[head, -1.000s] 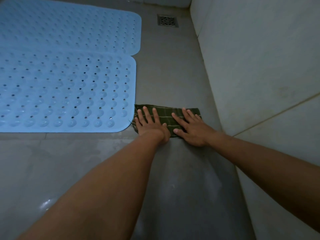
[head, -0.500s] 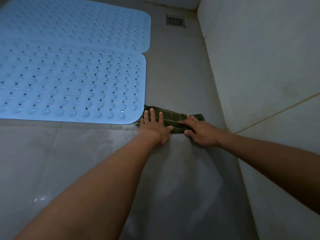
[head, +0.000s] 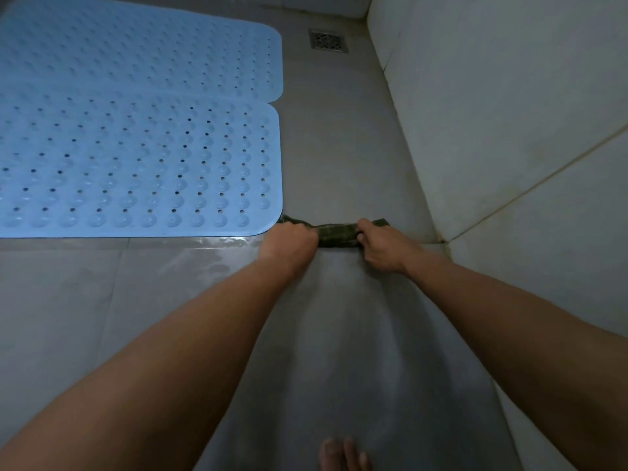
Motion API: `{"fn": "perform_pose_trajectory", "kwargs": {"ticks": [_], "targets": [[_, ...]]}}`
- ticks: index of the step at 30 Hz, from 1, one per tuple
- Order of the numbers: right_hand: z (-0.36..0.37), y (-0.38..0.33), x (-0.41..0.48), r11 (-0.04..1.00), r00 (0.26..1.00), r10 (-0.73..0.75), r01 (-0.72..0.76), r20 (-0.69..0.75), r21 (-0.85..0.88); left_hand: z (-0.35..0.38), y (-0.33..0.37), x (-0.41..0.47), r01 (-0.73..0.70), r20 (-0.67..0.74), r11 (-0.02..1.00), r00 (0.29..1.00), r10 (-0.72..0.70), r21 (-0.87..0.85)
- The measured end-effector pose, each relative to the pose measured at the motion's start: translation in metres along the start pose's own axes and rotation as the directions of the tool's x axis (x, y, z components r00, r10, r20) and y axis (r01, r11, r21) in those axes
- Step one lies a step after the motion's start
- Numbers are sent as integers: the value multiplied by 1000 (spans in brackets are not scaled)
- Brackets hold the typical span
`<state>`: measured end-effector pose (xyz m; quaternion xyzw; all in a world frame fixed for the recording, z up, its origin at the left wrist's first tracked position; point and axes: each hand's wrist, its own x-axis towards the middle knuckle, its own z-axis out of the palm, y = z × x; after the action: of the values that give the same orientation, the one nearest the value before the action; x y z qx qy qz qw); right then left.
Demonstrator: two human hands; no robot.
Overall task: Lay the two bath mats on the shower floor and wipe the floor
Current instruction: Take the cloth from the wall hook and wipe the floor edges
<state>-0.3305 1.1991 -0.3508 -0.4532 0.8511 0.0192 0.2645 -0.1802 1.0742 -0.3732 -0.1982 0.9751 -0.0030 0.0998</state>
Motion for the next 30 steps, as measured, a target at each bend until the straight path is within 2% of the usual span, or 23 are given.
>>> {"fn": "perform_pose_trajectory", "kwargs": {"ticks": [6, 11, 15, 20, 24, 30], "targets": [[8, -10, -12, 1000, 1000, -3, 3, -1, -2, -8, -8, -14, -66, 8, 995, 998, 65, 77], [28, -23, -19, 999, 997, -35, 35, -67, -4, -10, -15, -36, -62, -19, 988, 998, 65, 139], [32, -43, -14, 995, 992, -95, 94, -84, -21, -8, -28, -52, -12, -7, 982, 1000, 14, 186], [35, -67, -6, 981, 987, -134, 119, -92, -152, 8, -42, -70, 126, -30, 984, 992, -123, 124], [37, -76, -5, 986, 984, -129, 116, -119, -117, 16, -49, -73, 211, -37, 974, 977, -208, 85], [38, -88, -9, 982, 975, -174, 161, -142, -102, 19, -61, -88, 248, 7, 968, 969, -249, 36]]}}
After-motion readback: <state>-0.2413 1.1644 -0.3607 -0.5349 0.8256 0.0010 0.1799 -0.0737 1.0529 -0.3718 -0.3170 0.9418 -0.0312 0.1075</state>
